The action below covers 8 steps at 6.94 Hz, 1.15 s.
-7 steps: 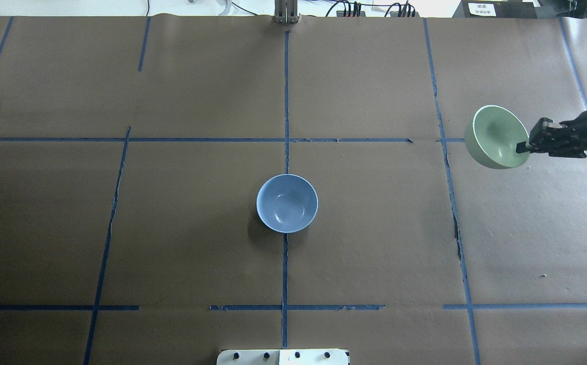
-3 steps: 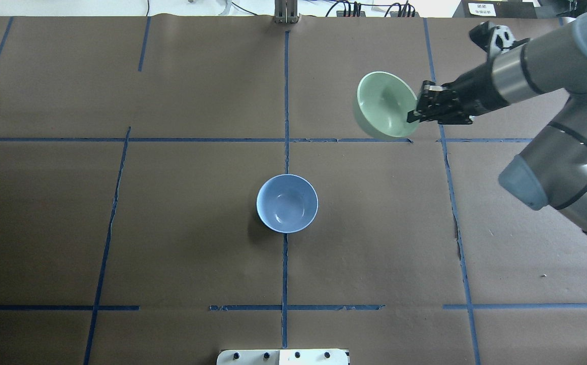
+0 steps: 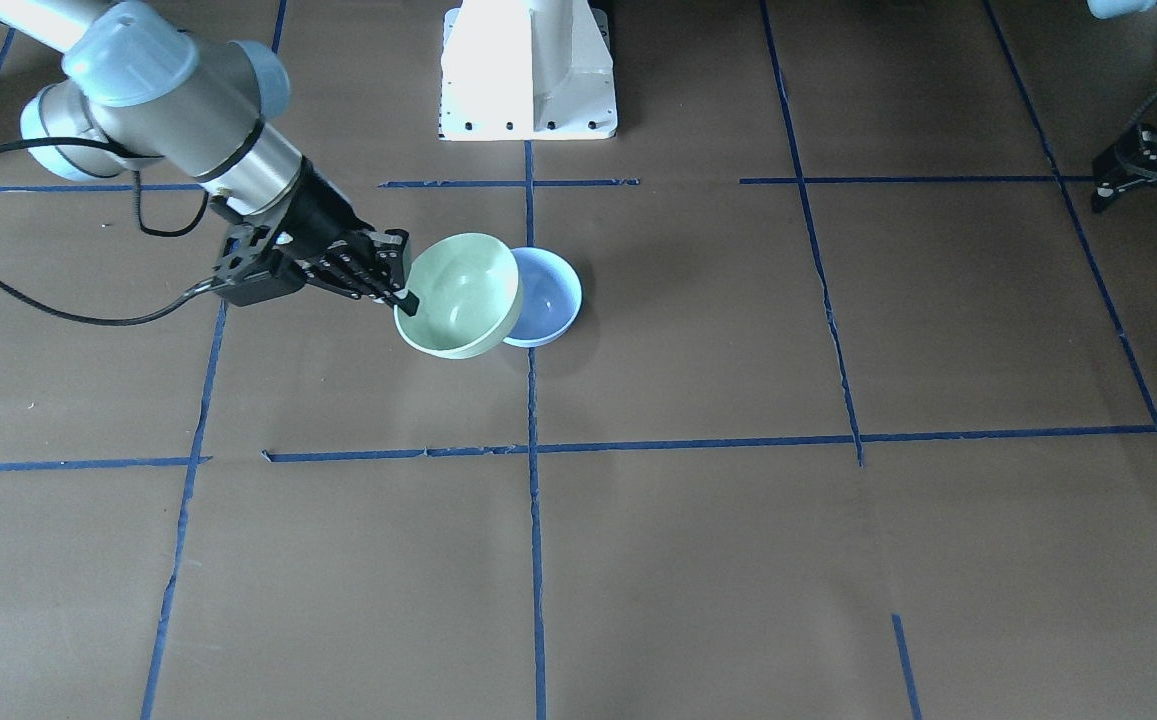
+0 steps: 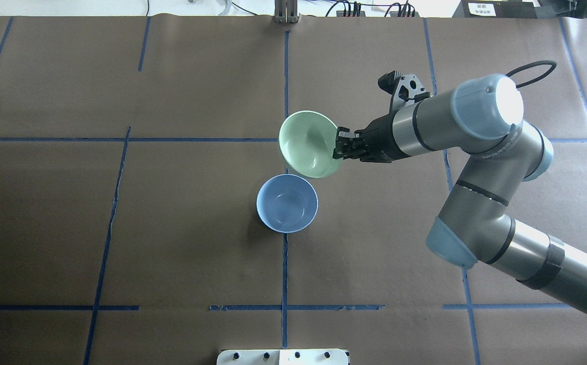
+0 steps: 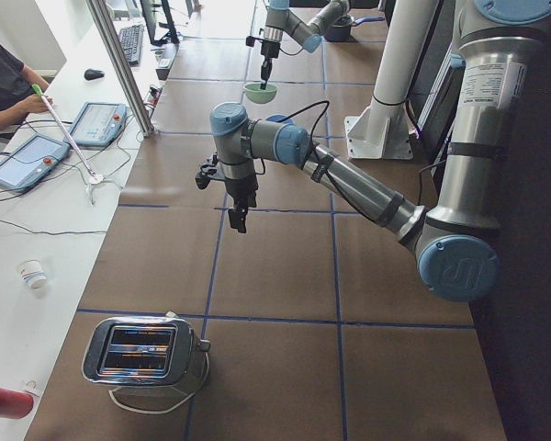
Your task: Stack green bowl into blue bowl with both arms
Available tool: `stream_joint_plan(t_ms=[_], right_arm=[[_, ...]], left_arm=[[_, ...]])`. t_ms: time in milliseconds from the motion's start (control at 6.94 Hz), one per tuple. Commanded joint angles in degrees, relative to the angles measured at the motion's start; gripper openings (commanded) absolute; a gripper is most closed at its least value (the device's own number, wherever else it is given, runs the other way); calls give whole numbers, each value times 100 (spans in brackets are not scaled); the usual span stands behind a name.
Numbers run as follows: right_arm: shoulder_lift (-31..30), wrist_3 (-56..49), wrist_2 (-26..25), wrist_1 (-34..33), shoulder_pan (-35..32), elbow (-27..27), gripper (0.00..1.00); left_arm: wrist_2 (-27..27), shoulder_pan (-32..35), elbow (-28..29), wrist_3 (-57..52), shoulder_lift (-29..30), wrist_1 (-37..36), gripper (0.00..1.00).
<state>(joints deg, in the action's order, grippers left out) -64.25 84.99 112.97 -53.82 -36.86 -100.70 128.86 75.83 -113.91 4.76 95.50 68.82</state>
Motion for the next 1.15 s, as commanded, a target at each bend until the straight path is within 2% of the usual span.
stream_joint_plan(t_ms=[0, 432, 576, 864, 1008], right_arm=[[35, 27, -441, -6, 415, 15, 0], [0, 18, -898, -41, 934, 59, 1], [-17, 18, -899, -50, 953, 50, 2], [-18, 26, -951, -128, 935, 24, 100], [-35, 18, -969, -129, 926, 41, 100]], left_arm=[[25, 500, 726, -849, -5, 158, 100], [34, 687, 914, -1091, 4, 298, 100], [34, 687, 905, -1091, 4, 307, 100], [34, 696, 905, -1091, 12, 307, 100], [34, 696, 905, -1091, 13, 307, 100]])
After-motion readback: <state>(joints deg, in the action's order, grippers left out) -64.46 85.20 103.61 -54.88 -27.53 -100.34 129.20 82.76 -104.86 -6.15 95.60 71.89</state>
